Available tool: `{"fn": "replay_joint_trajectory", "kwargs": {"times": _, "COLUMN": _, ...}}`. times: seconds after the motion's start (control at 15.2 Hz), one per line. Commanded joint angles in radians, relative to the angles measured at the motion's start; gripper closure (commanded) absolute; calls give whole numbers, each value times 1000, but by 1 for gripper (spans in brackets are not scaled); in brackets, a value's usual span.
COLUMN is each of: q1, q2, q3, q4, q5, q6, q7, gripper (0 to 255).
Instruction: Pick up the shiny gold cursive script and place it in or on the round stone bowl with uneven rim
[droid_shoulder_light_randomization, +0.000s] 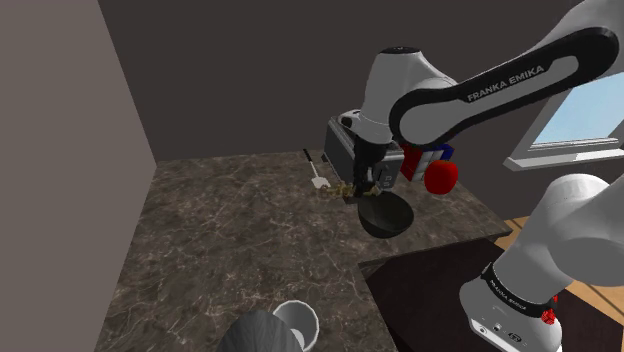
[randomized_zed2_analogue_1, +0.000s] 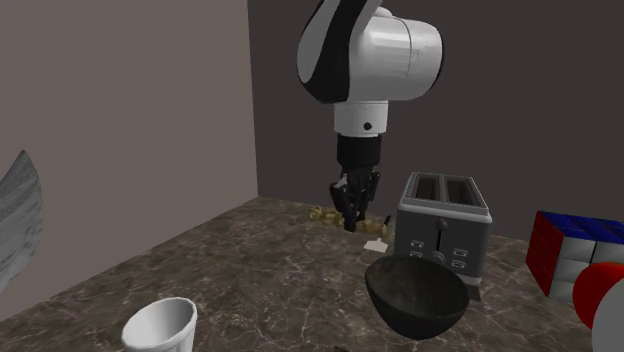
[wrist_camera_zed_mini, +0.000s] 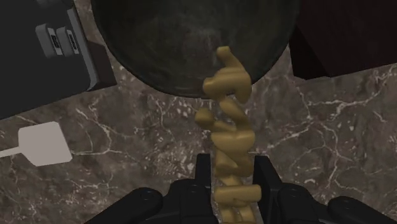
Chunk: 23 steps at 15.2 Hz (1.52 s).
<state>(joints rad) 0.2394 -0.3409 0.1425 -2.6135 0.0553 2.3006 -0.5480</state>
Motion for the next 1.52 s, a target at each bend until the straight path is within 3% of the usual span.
{"fn": "replay_joint_trajectory", "kwargs": {"times": 0.0, "q1": -13, "q2": -58, "q3": -29, "q4": -58, "q5": -2, "q6": 0, "q7": -43, "gripper": 255}}
{"fn": "replay_joint_trajectory", "kwargs": {"times": 0.53, "q1": -113, "q2": -281, "q3": -173, "q4": -228, "q5": -76, "q6": -55, "q7": -225, "gripper": 255}}
{"fn": "replay_joint_trajectory", "kwargs": {"times": 1.45, "q1": -112, "q2": -91, "q3": -177, "q4": -317, "q5": -78, "q6": 224, "q7": -226, "gripper": 255}}
